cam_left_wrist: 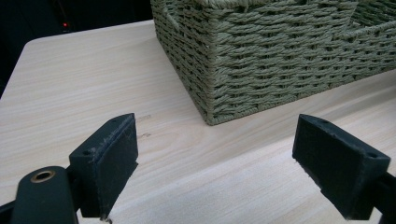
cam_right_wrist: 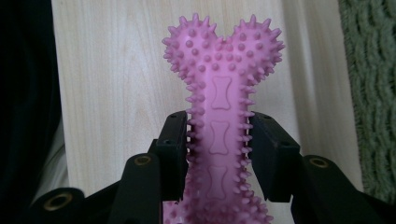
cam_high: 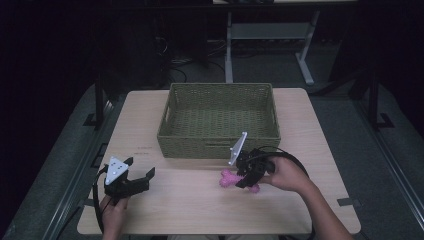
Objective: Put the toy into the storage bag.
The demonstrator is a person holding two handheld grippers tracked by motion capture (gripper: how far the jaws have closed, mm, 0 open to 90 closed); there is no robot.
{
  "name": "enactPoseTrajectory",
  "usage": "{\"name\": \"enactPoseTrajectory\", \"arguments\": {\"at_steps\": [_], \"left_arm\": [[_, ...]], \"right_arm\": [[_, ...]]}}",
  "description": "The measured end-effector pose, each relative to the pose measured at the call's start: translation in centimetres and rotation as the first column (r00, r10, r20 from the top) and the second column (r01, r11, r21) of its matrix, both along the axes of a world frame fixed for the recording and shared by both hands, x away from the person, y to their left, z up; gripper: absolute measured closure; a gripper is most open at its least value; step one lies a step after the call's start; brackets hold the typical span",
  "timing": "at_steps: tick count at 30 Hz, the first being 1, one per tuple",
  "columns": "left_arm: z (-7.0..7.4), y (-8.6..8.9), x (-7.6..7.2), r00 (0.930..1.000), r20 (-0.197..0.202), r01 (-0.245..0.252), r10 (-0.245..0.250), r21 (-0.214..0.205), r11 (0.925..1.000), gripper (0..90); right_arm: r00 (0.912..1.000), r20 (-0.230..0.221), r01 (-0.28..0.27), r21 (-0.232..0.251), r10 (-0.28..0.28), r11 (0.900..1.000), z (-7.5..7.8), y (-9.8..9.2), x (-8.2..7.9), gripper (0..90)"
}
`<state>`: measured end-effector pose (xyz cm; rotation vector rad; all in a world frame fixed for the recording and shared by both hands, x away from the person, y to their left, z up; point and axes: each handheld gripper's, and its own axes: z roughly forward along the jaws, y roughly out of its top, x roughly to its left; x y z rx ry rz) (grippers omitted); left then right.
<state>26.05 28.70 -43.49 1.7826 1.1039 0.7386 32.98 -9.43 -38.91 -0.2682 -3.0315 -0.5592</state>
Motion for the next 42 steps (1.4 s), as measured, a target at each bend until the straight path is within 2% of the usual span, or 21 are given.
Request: {"name": "enactPoseTrajectory", "arguments": {"at_steps": [14, 33, 42], "left_arm": [[-0.1, 0.0, 0.1, 1.0, -0.003, -0.002, 0.002, 0.0, 1.0, 13.7], [-0.1, 0.0, 0.1, 1.0, 0.0, -0.002, 0.002, 0.0, 1.0, 13.7], [-0.1, 0.0, 0.1, 1.0, -0.002, -0.003, 0.003, 0.0, 1.0, 13.6]], "right_arm": [[0.9998, 0.009, -0.018, 0.05, 0.018, 0.9986, 2.7, -0.1, 0.8, 58.0], [0.9997, 0.025, -0.006, 0.107, 0.003, 0.9942, 6.5, -0.8, 2.4, 58.2], [0.9992, 0.039, 0.0, 0.1, -0.004, 0.995, 7.9, -0.9, 3.2, 58.1]]}}
